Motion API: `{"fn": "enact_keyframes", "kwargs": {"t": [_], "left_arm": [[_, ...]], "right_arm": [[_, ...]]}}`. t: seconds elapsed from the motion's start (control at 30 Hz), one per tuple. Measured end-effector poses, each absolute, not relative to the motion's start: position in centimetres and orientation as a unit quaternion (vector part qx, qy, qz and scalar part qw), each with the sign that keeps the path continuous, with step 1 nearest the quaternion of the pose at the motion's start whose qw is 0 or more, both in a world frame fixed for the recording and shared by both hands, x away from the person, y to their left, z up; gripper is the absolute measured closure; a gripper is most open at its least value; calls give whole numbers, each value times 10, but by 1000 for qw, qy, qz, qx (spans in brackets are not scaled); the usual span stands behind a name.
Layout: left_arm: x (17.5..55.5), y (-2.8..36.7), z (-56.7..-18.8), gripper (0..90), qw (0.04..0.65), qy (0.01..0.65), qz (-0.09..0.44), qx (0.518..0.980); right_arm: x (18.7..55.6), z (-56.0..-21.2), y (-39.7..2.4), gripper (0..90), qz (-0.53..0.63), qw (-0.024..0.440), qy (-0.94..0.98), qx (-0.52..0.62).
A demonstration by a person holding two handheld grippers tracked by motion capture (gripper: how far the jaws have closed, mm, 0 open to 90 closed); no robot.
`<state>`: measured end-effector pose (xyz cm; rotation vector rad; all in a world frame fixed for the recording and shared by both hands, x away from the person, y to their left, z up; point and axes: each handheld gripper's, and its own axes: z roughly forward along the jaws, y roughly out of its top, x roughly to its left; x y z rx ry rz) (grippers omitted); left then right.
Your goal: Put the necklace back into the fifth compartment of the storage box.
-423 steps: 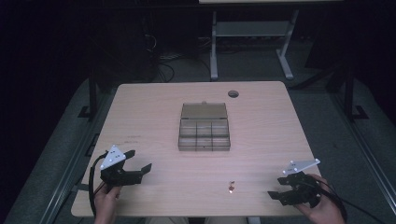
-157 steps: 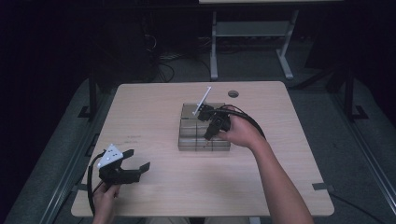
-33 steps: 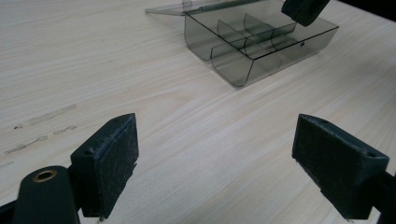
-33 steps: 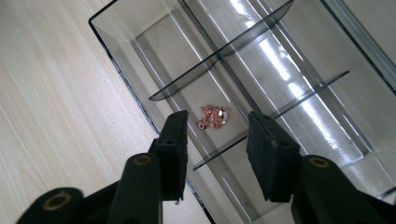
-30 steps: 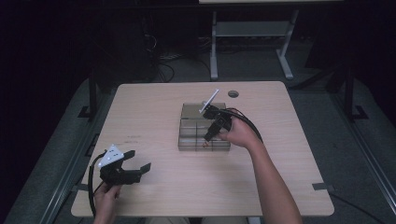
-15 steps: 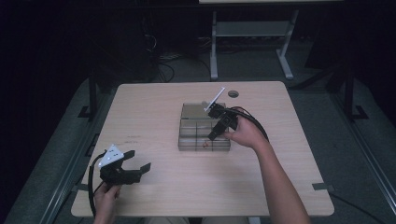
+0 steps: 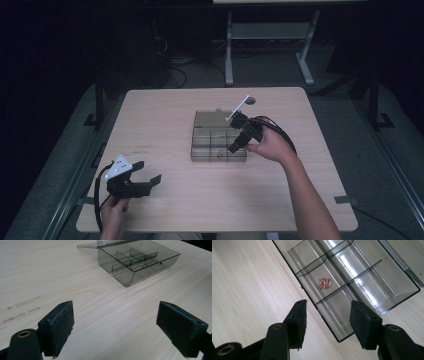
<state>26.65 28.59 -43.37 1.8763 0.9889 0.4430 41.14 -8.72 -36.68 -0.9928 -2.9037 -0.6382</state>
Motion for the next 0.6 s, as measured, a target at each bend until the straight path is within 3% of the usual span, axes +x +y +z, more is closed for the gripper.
{"fn": "enact_keyframes", "kwargs": {"t": [0.6], "left_arm": [[265,286,-433,143,470,403,181,764]], "right_arm": [[391,-370,-97,466,-209,5,-929,-305]]}}
